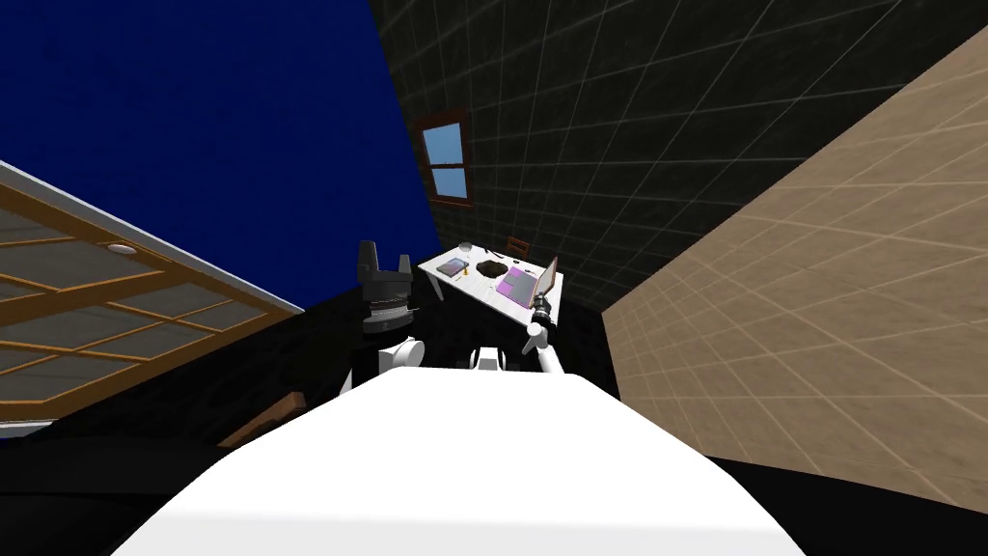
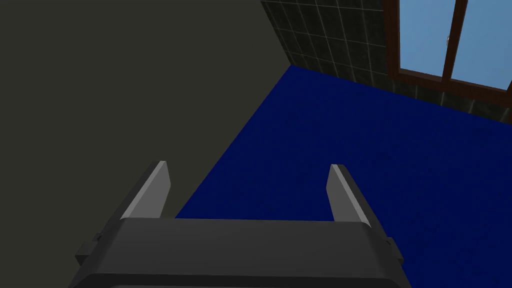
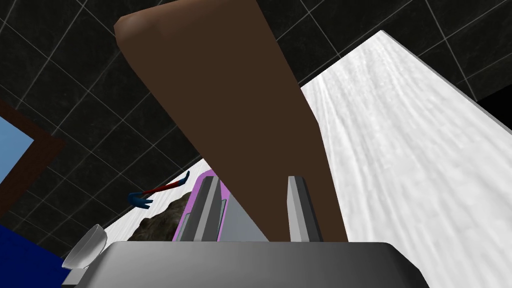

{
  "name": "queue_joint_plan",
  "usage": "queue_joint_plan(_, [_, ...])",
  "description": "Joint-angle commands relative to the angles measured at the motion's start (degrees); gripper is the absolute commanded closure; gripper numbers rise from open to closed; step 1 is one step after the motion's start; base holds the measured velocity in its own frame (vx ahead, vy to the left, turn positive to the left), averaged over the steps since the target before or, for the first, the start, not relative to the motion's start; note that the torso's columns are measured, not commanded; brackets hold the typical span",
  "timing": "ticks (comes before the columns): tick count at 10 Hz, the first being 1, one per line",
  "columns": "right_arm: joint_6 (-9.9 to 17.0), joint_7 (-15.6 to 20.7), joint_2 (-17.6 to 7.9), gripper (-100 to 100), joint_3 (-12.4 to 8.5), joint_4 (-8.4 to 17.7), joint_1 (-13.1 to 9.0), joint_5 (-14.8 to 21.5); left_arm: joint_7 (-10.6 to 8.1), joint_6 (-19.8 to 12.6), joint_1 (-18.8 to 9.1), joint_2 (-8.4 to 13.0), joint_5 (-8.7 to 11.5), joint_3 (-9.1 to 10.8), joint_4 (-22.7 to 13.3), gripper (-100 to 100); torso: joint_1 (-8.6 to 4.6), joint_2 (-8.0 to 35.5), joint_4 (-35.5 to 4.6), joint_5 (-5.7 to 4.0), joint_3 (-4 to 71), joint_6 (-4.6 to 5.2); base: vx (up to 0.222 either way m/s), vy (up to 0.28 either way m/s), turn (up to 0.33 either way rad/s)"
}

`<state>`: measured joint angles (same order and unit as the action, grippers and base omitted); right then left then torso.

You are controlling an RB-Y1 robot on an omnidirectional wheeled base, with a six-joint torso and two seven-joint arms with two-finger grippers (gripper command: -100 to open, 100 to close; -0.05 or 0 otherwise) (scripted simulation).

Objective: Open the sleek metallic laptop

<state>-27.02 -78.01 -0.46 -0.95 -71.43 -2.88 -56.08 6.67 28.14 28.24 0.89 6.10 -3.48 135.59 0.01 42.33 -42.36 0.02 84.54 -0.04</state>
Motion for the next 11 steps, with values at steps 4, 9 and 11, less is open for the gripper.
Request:
queue_joint_plan(4, [-0.11, 0.97, -1.46, 100, 9.1, -3.32, 3.05, -2.73, 0.0, 0.0, -0.01, 0.0, 0.0, 0.0, 0.0, 0, 0.03, 0.02, -0.01, -0.03, -0.03, -0.13, 0.062, 0.017, -0.252])
queue_joint_plan(9, [-0.18, 1.43, -2.12, 100, 16.58, -4.83, 4.53, -4.0, 0.0, 0.0, 0.0, 0.0, 0.0, 0.0, 0.0, 0, 0.0, -0.11, 0.11, -0.1, 0.08, -0.04, 0.056, 0.021, -0.195])
queue_joint_plan(11, [-0.25, 1.9, -2.78, 100, 20.3, -6.34, 6.0, -5.26, 0.0, 0.0, 0.0, 0.0, 0.0, 0.0, 0.0, 0, -0.03, -0.07, 0.19, -0.13, 0.04, 0.07, 0.068, 0.039, -0.303])
